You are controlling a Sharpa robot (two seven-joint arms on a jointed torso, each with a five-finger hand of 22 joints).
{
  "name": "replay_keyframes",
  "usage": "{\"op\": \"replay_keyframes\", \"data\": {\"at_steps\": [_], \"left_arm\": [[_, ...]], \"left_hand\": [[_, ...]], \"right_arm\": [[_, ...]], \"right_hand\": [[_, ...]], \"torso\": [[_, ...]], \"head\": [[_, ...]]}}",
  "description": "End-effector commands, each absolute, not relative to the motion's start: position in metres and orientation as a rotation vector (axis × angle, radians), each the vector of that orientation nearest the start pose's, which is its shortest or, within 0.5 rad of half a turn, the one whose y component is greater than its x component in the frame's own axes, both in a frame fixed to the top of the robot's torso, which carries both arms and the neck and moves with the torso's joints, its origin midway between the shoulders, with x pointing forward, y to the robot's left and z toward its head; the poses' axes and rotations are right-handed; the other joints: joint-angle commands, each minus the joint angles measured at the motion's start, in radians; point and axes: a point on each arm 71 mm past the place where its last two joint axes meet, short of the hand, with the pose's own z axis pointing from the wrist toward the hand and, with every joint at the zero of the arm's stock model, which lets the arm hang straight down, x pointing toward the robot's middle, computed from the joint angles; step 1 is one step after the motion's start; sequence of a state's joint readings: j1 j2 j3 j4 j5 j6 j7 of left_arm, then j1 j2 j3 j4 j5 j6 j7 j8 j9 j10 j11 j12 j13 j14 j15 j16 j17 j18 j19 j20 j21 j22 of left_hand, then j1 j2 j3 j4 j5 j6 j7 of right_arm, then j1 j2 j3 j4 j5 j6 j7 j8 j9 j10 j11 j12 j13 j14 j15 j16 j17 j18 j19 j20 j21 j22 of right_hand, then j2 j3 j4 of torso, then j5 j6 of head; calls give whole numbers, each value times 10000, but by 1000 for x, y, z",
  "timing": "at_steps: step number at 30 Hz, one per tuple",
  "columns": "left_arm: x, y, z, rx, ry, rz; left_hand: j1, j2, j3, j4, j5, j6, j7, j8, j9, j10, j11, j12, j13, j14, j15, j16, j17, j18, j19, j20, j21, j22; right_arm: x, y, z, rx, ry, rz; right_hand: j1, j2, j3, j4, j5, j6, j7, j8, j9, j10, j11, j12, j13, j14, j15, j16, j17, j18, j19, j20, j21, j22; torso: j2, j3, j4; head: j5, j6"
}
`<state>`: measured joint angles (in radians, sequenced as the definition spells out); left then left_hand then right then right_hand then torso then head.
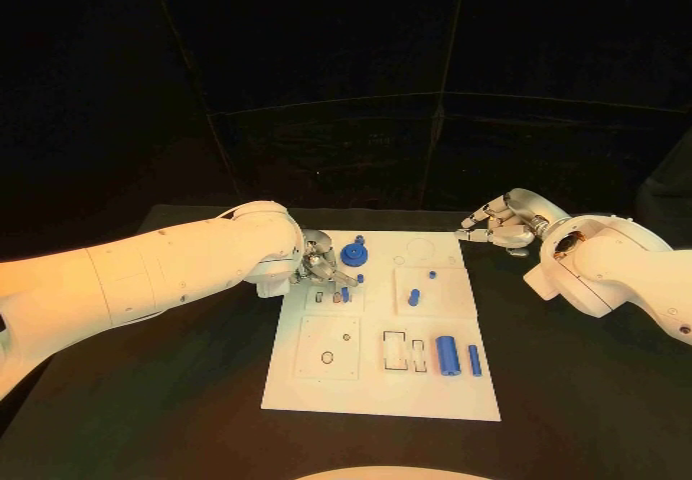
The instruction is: Assemble the parts on the task board
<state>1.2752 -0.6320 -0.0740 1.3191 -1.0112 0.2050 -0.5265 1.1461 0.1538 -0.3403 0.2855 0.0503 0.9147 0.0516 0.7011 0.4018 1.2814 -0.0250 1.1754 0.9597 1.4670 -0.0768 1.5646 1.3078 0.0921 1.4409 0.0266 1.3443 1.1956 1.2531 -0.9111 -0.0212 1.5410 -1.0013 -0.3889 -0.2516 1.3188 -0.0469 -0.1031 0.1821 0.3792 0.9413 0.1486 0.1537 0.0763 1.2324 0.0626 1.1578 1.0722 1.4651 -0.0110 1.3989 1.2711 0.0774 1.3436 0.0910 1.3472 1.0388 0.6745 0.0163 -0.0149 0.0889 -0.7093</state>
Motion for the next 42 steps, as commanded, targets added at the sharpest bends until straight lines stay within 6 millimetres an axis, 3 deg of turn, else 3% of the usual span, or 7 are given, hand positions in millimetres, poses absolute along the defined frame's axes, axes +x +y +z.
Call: {"op": "replay_keyframes", "data": {"at_steps": [1, 19, 42], "left_arm": [[515, 166, -217, -1132, 23935, -3881], [515, 157, -219, -989, 23956, -3920], [515, 153, -221, -871, 24034, -3916]], "left_hand": [[4, 84, -15, -52, 1, -15, -56, 39, 27, 54, 6, 48, 20, 1038, -83, 62, 2630, -203, 38, -19, 34, 12], [180, 150, 100, -138, 138, -140, -75, 243, 263, 54, -11, 98, 60, 1038, -96, 62, 2630, -193, -12, -30, 43, 16], [662, 122, 412, -521, 213, -336, -83, 461, 584, 36, -19, 126, 61, 1038, -101, 62, 2630, -192, -62, -34, 80, 91]], "right_arm": [[499, -245, -159, 4359, 17212, 6687], [502, -241, -162, 4092, 17495, 6543], [503, -239, -163, 3938, 17735, 6498]], "right_hand": [[8, 81, -85, 0, 80, -9, -40, 47, -10, -14, -44, -58, -8, 398, -86, -47, 0, 205, 6, -25, -46, -1], [73, 136, -135, 31, 202, -36, -43, 88, -20, -80, -51, -160, -148, 392, -93, -111, -75, 212, 6, -35, -90, -57], [25, 170, -250, 136, -4, -59, -44, 139, -26, -72, -49, -170, -186, 387, -94, -167, -130, 216, 4, -40, -135, -104]], "torso": [[6, -1, -8], [2, -3, -3], [5, -10, 9]], "head": [[-4, -23], [-3, -146], [-14, -178]]}}
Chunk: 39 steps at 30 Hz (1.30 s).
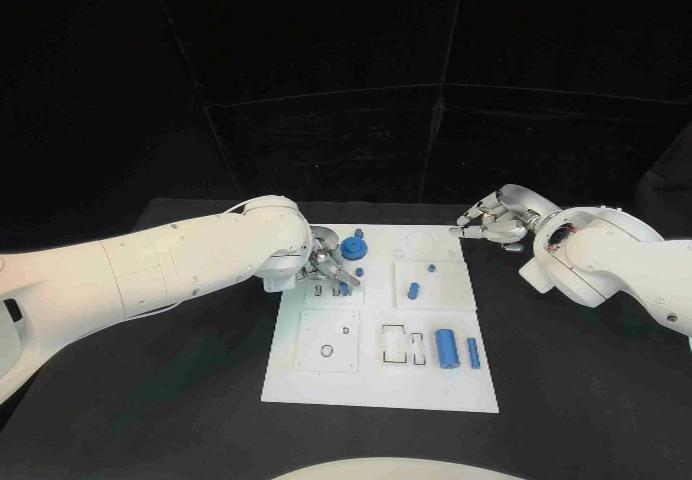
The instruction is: Assemble the parts on the task board
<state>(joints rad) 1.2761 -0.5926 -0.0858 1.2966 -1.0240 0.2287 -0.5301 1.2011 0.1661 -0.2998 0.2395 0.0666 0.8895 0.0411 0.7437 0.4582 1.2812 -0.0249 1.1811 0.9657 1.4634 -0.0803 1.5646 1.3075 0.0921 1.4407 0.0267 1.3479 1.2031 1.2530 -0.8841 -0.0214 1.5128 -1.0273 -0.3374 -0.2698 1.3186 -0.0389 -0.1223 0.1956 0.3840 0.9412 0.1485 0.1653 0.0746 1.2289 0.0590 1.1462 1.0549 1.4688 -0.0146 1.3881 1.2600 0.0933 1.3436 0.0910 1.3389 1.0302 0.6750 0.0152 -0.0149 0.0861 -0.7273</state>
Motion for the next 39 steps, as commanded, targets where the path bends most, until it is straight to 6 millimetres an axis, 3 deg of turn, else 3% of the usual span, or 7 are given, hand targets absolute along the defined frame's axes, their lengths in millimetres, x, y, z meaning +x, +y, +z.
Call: {"op": "replay_keyframes", "data": {"at_steps": [1, 17, 22, 24, 26, 29, 39], "left_arm": [[515, 153, -221, -861, 24042, -3915], [514, 152, -220, -902, 23969, -3999], [513, 153, -220, -1160, 23903, -4184], [512, 154, -219, -1317, 23862, -4296], [511, 155, -219, -1432, 23810, -4375], [510, 157, -217, -1693, 23655, -4527], [504, 171, -213, -2463, 22757, -4710]], "left_hand": [[138, -5, 30, -87, 51, -93, 22, 44, 34, 38, -19, 70, 1, 1074, -67, 62, 2633, -192, -64, -35, 43, 17], [1813, 341, 1494, -1379, 175, -375, -108, -67, 162, -71, -145, -39, -84, 1074, -177, 62, 2633, -146, -177, -124, -71, -113], [2456, 199, 2633, -2011, 1342, -551, -72, -348, 66, -203, -142, -231, -183, 1074, -202, 62, 2633, -143, -199, -173, -108, -134], [2277, -155, 3622, -2173, 1488, -536, -14, -427, 67, -184, -55, -316, -237, 1074, -148, 62, 2633, -153, -200, -123, -112, -113], [1118, -1173, 6472, -2209, 1500, -381, 20, -442, 178, -66, 142, -382, -297, 1074, -130, 62, 2633, -142, -199, -23, -123, -59], [171, -2036, 8471, -2316, 1397, -403, 56, -228, 429, 25, -63, -277, -235, 1074, -76, 62, 2633, -133, -184, -35, -131, -19], [-570, -2424, 9868, -2543, 1322, -473, 40, 78, 764, 62, -45, -307, -335, 1074, -93, 62, 2633, -133, -193, -56, -189, -35]], "right_arm": [[503, -239, -164, 3937, 17743, 6494], [503, -240, -164, 3958, 17773, 6449], [504, -240, -164, 3958, 17781, 6441], [504, -240, -164, 3957, 17783, 6438], [504, -240, -164, 3956, 17786, 6436], [504, -241, -164, 3952, 17797, 6430], [505, -243, -165, 3941, 17819, 6405]], "right_hand": [[26, 90, -58, 1, -52, -59, -44, 23, -9, -36, -13, -54, -13, 350, -58, -59, -19, 57, 3, -41, -52, -19], [58, 122, -62, 7, -31, -59, -47, 39, -10, -22, -17, -43, -8, 348, -60, -74, -33, 58, 2, -42, -65, -33], [78, 131, -67, 7, -9, -63, -48, 46, -11, -20, -18, -43, -13, 349, -62, -77, -32, 58, 4, -44, -68, -34], [78, 131, -67, 7, -9, -63, -48, 46, -11, -20, -18, -43, -13, 349, -62, -77, -32, 58, 4, -44, -68, -34], [78, 131, -67, 7, -9, -63, -48, 46, -11, -20, -18, -43, -13, 349, -62, -77, -32, 58, 4, -44, -68, -34], [78, 131, -67, 7, -9, -63, -48, 46, -11, -20, -18, -43, -13, 349, -62, -77, -32, 58, 4, -44, -68, -34], [97, 138, -75, 9, 15, -66, -49, 55, -12, -18, -20, -44, -19, 335, -64, -122, -99, 69, -19, -45, -99, -95]], "torso": [[1, 0, 7], [2, -2, 6], [0, -7, 6], [-3, -3, 10], [-5, 0, 15], [-6, 0, 22], [-8, 2, 26]], "head": [[13, 2], [0, -39], [-13, -40], [-6, -44], [-5, -48], [-1, -52], [26, -62]]}}
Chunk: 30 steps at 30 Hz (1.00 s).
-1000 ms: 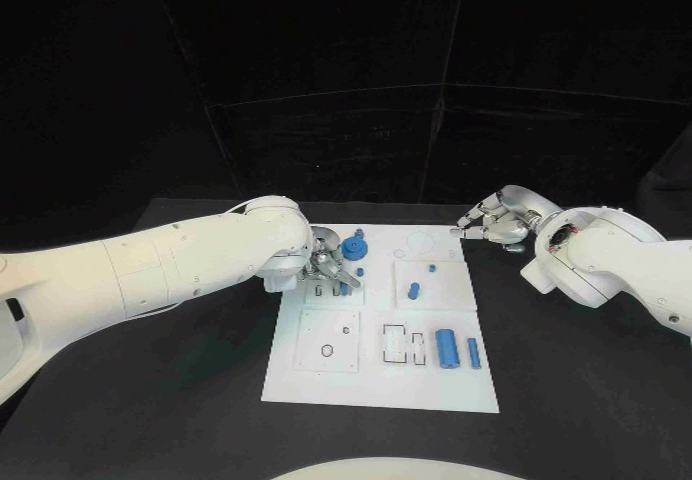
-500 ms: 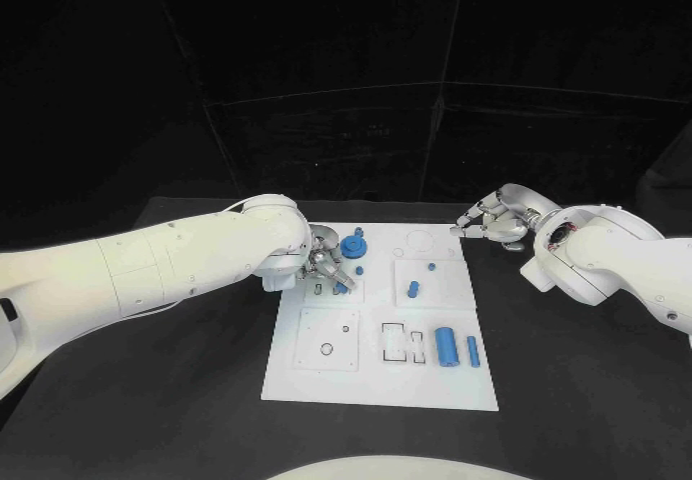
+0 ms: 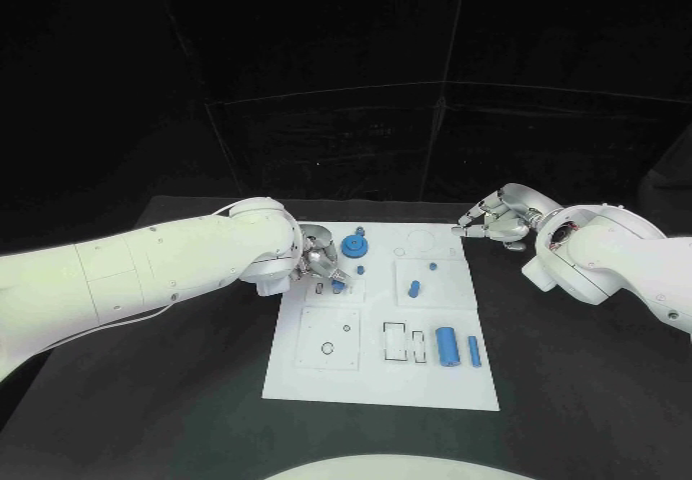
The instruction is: Assemble the parts on the task board
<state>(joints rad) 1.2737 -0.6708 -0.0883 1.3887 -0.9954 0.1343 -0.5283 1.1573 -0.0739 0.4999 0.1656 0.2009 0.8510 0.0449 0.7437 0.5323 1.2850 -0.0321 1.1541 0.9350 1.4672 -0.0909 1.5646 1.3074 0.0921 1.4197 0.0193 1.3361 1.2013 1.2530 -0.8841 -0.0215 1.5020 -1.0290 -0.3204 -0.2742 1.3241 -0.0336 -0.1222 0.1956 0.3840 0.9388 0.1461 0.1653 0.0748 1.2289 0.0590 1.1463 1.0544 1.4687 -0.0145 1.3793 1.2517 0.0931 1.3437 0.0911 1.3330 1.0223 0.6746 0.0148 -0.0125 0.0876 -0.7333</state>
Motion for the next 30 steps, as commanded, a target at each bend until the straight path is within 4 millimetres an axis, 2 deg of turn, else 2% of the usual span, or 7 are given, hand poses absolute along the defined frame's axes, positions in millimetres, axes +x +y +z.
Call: {"op": "replay_keyframes", "data": {"at_steps": [1, 5, 11, 20, 30], "left_arm": [[503, 172, -214, -2513, 22707, -4708], [501, 178, -216, -2698, 22503, -4664], [499, 181, -221, -2667, 22233, -4448], [499, 178, -227, -2539, 22222, -4330], [497, 174, -230, -2357, 22434, -4334]], "left_hand": [[-145, -25, 1891, -1807, -23, -88, 1, 84, 30, 22, 26, -43, -37, 1036, 13, 62, 2634, -131, 16, 18, -75, -20], [-181, -45, 1958, -1827, -24, -93, -2, 104, 53, 34, 23, -33, -24, 1036, 10, 62, 2634, -132, 20, 16, -73, -12], [-204, -59, 1997, -1840, -28, -91, -5, 120, 68, 44, 21, -25, -17, 1036, 7, 62, 2634, -137, 33, 13, -56, 16], [-256, -85, 2030, -1839, -41, -93, -6, 139, 88, 66, 20, -1, 12, 1036, 6, 62, 2634, -138, 39, 11, -52, 25], [-376, -153, 2039, -1821, -79, -87, -22, 179, 127, 95, 13, 31, 37, 1036, 2, 62, 2634, -139, 44, 8, -54, 31]], "right_arm": [[505, -243, -165, 3938, 17823, 6405], [504, -243, -165, 3919, 17842, 6417], [504, -243, -165, 3937, 17906, 6457], [504, -242, -166, 3973, 17982, 6508], [505, -241, -166, 3952, 18021, 6529]], "right_hand": [[42, 85, -75, 9, 15, -42, -25, 55, -14, -19, -21, -44, -14, 336, -65, -35, -16, 71, -19, -45, -40, -15], [88, 105, -100, 19, 115, -50, -27, 80, -16, -17, -24, -48, -30, 330, -68, -66, -42, 76, -28, -53, -68, -49], [97, 110, -111, 26, 147, -53, -28, 88, -16, -11, -24, -42, -27, 333, -69, -63, -29, 74, -22, -55, -69, -41], [92, 110, -126, 37, 130, -54, -28, 95, -17, 11, -24, -17, -2, 337, -70, -58, -17, 73, -19, -56, -70, -39], [92, 110, -126, 37, 130, -54, -28, 95, -17, 11, -24, -17, -2, 337, -70, -58, -17, 73, -19, -56, -70, -39]], "torso": [[-9, 9, 9], [3, 8, -10], [-3, 0, -1], [17, 6, -45], [11, 8, -27]], "head": [[17, -11], [47, -20], [64, -30], [102, -45], [82, -82]]}}
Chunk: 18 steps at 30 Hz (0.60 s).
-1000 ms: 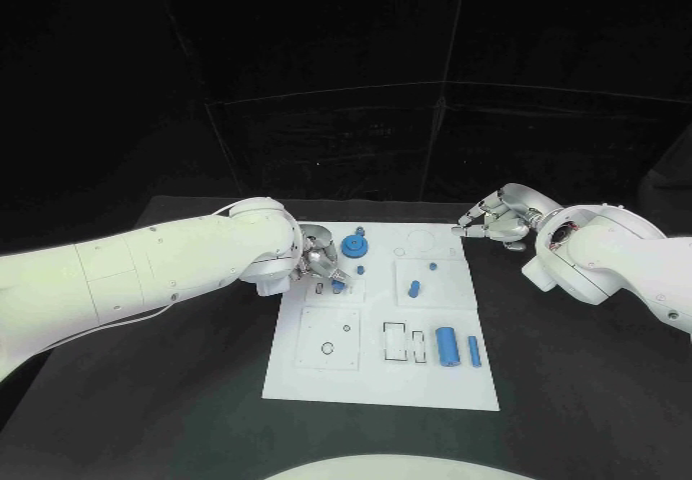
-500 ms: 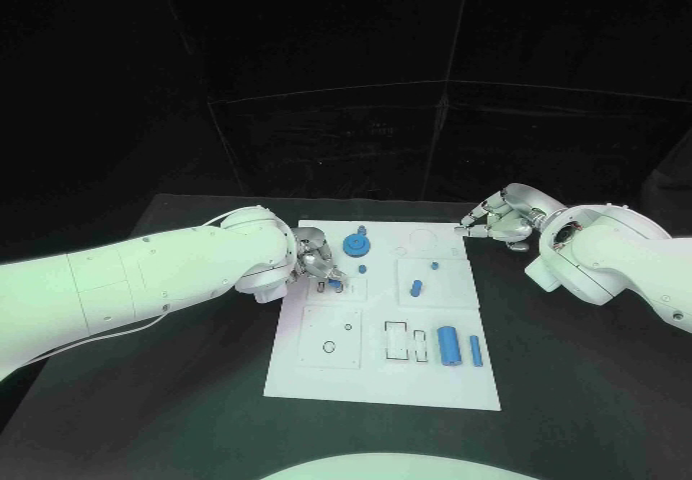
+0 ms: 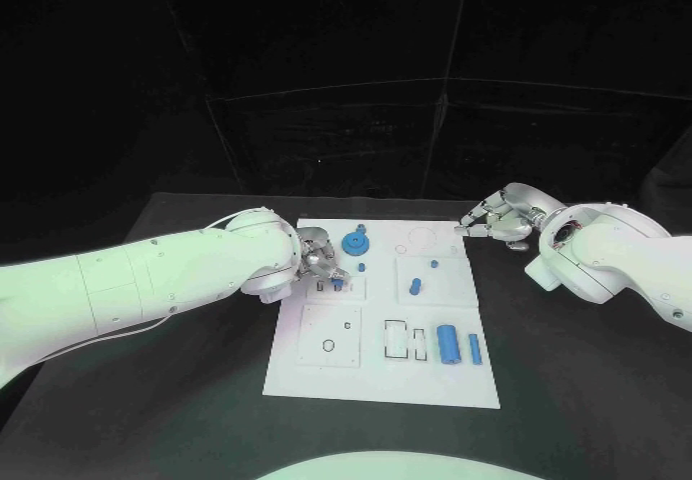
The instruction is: Assemble the parts on the task board
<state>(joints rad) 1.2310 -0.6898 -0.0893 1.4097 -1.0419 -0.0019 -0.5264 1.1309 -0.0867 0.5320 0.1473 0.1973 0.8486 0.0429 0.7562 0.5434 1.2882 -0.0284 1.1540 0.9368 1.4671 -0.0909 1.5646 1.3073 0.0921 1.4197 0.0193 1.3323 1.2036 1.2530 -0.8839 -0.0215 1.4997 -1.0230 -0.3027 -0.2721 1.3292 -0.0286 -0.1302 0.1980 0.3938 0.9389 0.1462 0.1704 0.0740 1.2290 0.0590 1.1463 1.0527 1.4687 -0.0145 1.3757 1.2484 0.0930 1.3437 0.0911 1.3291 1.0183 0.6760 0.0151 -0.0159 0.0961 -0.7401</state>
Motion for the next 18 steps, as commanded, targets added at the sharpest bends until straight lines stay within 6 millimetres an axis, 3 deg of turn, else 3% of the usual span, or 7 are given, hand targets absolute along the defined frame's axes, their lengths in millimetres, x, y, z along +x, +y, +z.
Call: {"op": "replay_keyframes", "data": {"at_steps": [1, 18], "left_arm": [[497, 174, -230, -2309, 22499, -4322], [498, 178, -234, -1740, 22854, -3891]], "left_hand": [[-125, -41, 1714, -1641, -55, -62, -6, 59, 22, 63, -27, 31, 16, 1037, 1, 62, 2635, -138, 43, 8, -18, 5], [-190, -179, 1632, -1707, -116, -22, -59, 134, 81, 117, -64, 107, 92, 1037, -23, 62, 2635, -144, 59, -8, -2, 44]], "right_arm": [[505, -241, -166, 3948, 18029, 6530], [506, -239, -167, 3891, 18063, 6518]], "right_hand": [[41, 60, -46, 12, 32, -55, -29, 44, -9, 10, -24, -17, 16, 337, -70, -21, 15, 74, -19, -56, -31, 2], [42, 78, -73, 37, 0, -31, -36, 78, -4, 0, -29, -33, -16, 337, -73, -39, -1, 80, -29, -60, -54, -36]], "torso": [[-3, 5, 8], [-3, 4, 11]], "head": [[-3, -14], [-35, -19]]}}
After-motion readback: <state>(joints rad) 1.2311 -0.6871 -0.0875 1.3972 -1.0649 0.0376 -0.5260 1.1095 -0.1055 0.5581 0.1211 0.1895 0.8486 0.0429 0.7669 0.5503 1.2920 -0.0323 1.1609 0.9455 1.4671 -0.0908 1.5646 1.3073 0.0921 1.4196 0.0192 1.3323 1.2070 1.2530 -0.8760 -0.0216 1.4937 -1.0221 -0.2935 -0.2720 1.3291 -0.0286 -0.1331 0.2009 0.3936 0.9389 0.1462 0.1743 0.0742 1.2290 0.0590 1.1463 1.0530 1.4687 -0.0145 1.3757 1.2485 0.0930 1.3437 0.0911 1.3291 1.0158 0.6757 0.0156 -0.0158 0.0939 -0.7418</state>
